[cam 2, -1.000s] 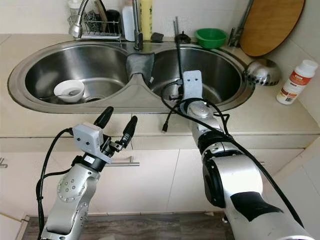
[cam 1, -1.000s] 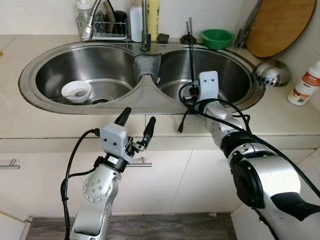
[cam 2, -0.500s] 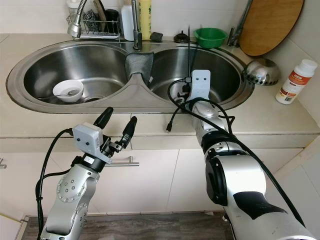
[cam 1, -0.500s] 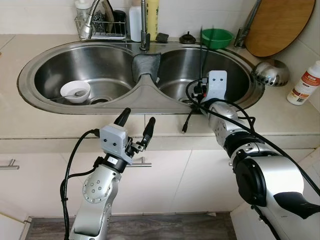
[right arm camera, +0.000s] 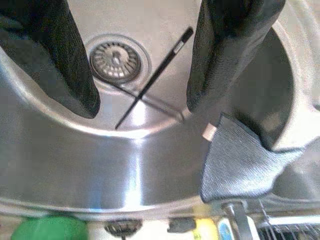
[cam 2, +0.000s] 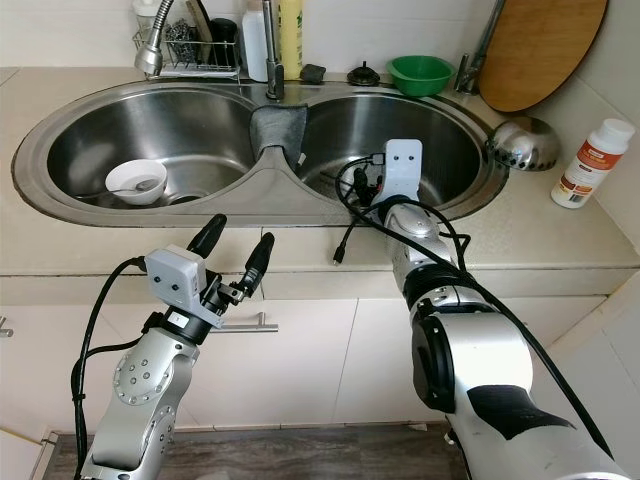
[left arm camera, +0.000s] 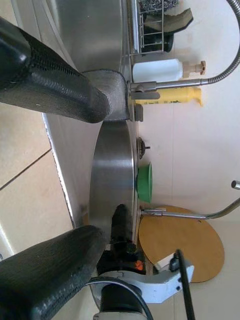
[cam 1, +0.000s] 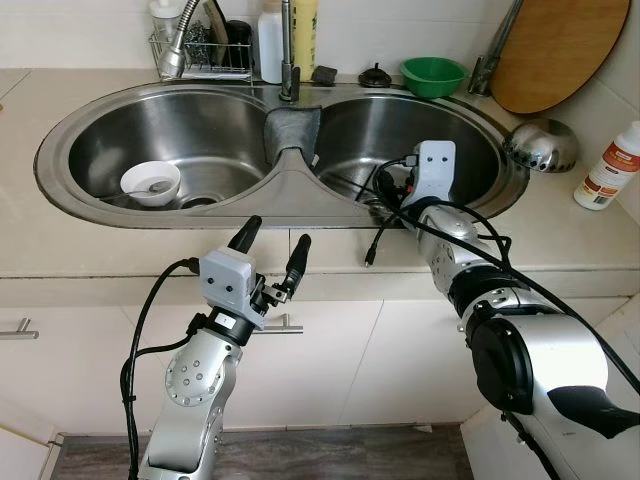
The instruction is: Kitchen organization
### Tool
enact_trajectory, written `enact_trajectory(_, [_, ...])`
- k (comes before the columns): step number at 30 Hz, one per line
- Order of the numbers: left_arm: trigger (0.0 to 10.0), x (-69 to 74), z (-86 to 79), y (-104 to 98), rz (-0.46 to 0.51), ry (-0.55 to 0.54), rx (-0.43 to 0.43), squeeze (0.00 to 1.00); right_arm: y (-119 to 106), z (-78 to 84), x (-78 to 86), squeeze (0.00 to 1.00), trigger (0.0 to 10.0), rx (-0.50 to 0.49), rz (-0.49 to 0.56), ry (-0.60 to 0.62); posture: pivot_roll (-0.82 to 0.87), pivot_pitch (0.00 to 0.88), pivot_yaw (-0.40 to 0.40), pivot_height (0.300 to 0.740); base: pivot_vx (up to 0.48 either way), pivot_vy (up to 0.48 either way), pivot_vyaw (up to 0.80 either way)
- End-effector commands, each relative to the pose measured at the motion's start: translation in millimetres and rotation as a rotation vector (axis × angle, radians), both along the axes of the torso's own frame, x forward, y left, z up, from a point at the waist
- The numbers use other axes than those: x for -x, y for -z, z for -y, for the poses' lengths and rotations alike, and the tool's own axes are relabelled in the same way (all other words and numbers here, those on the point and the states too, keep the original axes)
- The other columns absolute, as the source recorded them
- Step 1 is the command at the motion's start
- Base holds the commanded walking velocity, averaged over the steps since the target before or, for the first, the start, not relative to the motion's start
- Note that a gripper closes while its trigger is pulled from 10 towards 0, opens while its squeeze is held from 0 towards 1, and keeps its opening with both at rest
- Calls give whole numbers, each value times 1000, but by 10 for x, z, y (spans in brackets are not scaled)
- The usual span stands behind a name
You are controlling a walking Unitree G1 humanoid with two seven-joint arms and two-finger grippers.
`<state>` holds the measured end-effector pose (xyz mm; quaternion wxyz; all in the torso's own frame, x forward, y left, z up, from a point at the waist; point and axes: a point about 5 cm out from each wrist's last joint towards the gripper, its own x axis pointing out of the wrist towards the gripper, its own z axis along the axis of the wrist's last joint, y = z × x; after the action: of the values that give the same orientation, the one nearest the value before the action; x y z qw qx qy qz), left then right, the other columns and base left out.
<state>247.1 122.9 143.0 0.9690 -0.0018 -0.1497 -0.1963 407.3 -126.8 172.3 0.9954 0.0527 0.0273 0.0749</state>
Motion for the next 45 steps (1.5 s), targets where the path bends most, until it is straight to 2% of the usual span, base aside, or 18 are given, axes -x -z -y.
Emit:
enact_trajectory(1, [10000, 13, 1, -4, 0, -1, 2, 0, -79, 4, -3, 1000, 10000, -39, 62, -5, 69, 0, -77, 740, 0, 0, 0])
enact_trajectory(8, [10000, 20, 13, -10, -2, 13, 0, 0, -187, 23, 59, 1000, 10000, -60, 221, -28, 62, 0, -75, 740, 0, 0, 0])
enact_trajectory(9, [10000, 21, 13, -13, -1, 15, -3, 0, -209, 40, 81, 973, 10000, -61, 256, -35, 62, 0, -74, 740, 0, 0, 0])
enact_trajectory(10, [10000, 22, 2, -17, -1, 15, -6, 0, -251, 71, 117, 0, 10000, -72, 305, -40, 59, 0, -73, 740, 0, 0, 0])
enact_trajectory(14, [10000, 22, -14, -18, -1, 11, -4, 0, -287, 91, 156, 0, 10000, -78, 343, -41, 58, 0, -75, 740, 0, 0, 0])
enact_trajectory(17, [10000, 4, -13, -28, 1, 7, 6, 0, -277, 116, 229, 0, 10000, -121, 363, -25, 59, 0, -79, 740, 0, 95, 0])
enact_trajectory(21, [10000, -5, -9, -42, 5, 10, 3, 0, -249, 88, 293, 0, 10000, -134, 371, -38, 56, 0, -77, 740, 0, 451, 0])
enact_trajectory(23, [10000, -3, -12, -38, 5, 15, 0, 0, -224, 21, 370, 0, 10000, -119, 383, -69, 53, 0, -74, 740, 0, 480, 0])
enact_trajectory(31, [10000, -8, -18, -53, 12, 18, -4, 0, -247, -53, 439, 0, 10000, -142, 381, -80, 58, 0, -72, 740, 0, 480, 0])
enact_trajectory(45, [10000, 12, -23, -66, 16, 27, -11, 0, -325, -170, 626, 0, 10000, -90, 437, -147, 53, 0, -73, 740, 0, 480, 0])
